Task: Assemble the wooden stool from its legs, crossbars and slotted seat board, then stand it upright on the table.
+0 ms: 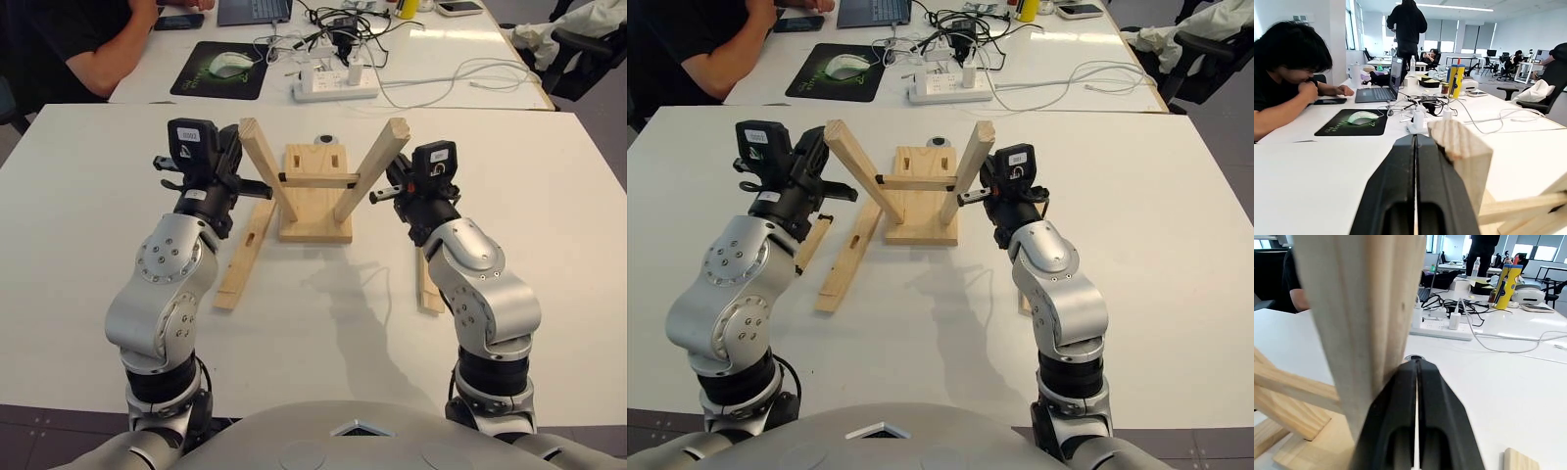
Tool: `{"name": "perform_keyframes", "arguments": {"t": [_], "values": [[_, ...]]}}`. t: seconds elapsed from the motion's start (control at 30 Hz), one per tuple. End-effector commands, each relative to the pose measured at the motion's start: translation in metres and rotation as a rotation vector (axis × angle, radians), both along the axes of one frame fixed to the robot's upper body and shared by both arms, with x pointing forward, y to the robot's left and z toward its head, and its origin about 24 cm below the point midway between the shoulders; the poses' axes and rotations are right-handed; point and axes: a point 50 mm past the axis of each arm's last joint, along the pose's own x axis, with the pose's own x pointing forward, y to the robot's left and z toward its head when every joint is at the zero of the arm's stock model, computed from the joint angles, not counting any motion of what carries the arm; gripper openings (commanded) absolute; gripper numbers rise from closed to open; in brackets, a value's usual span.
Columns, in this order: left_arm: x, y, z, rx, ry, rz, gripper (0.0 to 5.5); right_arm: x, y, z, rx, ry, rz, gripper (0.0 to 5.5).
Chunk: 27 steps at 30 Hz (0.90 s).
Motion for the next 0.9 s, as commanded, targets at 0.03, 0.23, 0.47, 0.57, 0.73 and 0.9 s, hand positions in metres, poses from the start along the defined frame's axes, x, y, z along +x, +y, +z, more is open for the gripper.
{"name": "perform_keyframes", "arguments": {"t": [0.03, 0.23, 0.47, 0.57, 0.73, 0.9], "values": [[-0.01, 0.043, 0.0, 0.052, -0.027, 0.265, 0.02, 0.004, -0.046, 0.002, -0.047, -0.002, -0.263, 0.0], [-0.016, 0.062, 0.011, 0.06, -0.124, 0.411, 0.02, 0.001, -0.055, 0.009, -0.01, -0.022, -0.329, 0.0], [-0.008, -0.068, -0.003, -0.185, 0.072, -0.388, 0.02, -0.021, 0.055, 0.016, 0.082, -0.053, 0.345, 0.0], [-0.008, -0.05, -0.014, -0.101, 0.137, -0.297, 0.02, -0.014, 0.037, 0.003, 0.035, 0.02, 0.24, 0.0], [-0.006, 0.008, -0.023, -0.002, 0.15, 0.049, 0.02, -0.002, -0.012, -0.003, -0.029, 0.054, -0.072, 0.0], [-0.014, 0.065, -0.007, 0.055, 0.009, 0.384, 0.02, -0.001, -0.046, 0.005, -0.028, -0.002, -0.272, 0.0]]}}
